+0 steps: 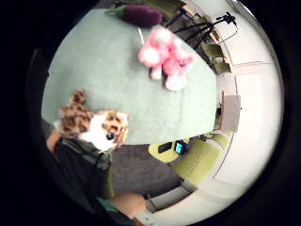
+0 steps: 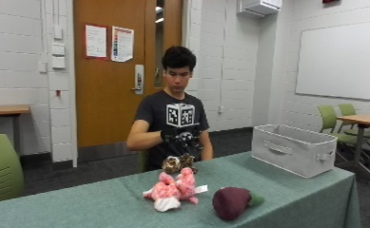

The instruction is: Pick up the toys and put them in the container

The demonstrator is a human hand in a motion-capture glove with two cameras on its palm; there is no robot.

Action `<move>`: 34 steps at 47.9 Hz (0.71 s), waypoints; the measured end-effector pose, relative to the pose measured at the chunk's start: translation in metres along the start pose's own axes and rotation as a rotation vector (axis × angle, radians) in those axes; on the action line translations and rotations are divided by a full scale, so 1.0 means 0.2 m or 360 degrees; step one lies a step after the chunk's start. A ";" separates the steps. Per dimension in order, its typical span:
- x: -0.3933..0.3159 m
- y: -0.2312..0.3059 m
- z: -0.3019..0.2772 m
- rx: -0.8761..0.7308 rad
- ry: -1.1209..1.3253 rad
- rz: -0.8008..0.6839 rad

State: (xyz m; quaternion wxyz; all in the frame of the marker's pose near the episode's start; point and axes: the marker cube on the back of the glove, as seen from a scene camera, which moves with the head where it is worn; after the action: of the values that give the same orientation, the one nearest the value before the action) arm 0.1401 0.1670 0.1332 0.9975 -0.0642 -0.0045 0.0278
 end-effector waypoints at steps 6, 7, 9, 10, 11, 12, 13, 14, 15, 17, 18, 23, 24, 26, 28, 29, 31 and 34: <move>0.05 0.09 0.24 -0.0121 -0.0032 0.0041; 0.06 0.10 0.28 -0.0141 -0.0035 0.0047; 0.08 0.12 0.34 -0.0168 -0.0031 0.0062; 0.08 0.13 0.37 -0.0173 -0.0022 0.0071; 0.09 0.13 0.39 -0.0172 -0.0006 0.0080; 0.09 0.14 0.40 -0.0164 0.0015 0.0091; 0.10 0.15 0.42 -0.0153 0.0037 0.0103; 0.10 0.16 0.42 -0.0144 0.0057 0.0116; 0.10 0.17 0.43 -0.0142 0.0073 0.0130; 0.11 0.18 0.43 -0.0160 0.0101 0.0163; 0.11 0.18 0.44 -0.0174 0.0116 0.0180; 0.13 0.20 0.46 -0.0187 0.0124 0.0224; 0.14 0.20 0.46 -0.0190 0.0108 0.0225; 0.14 0.21 0.45 -0.0199 0.0062 0.0219; 0.14 0.22 0.44 -0.0209 0.0018 0.0202; 0.15 0.23 0.44 -0.0215 0.0001 0.0190; 0.16 0.22 0.43 -0.0222 -0.0029 0.0166; 0.17 0.21 0.41 -0.0197 -0.0049 0.0148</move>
State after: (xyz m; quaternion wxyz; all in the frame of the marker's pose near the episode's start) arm 0.1707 0.2205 0.2098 0.9891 -0.1256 -0.0185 0.0746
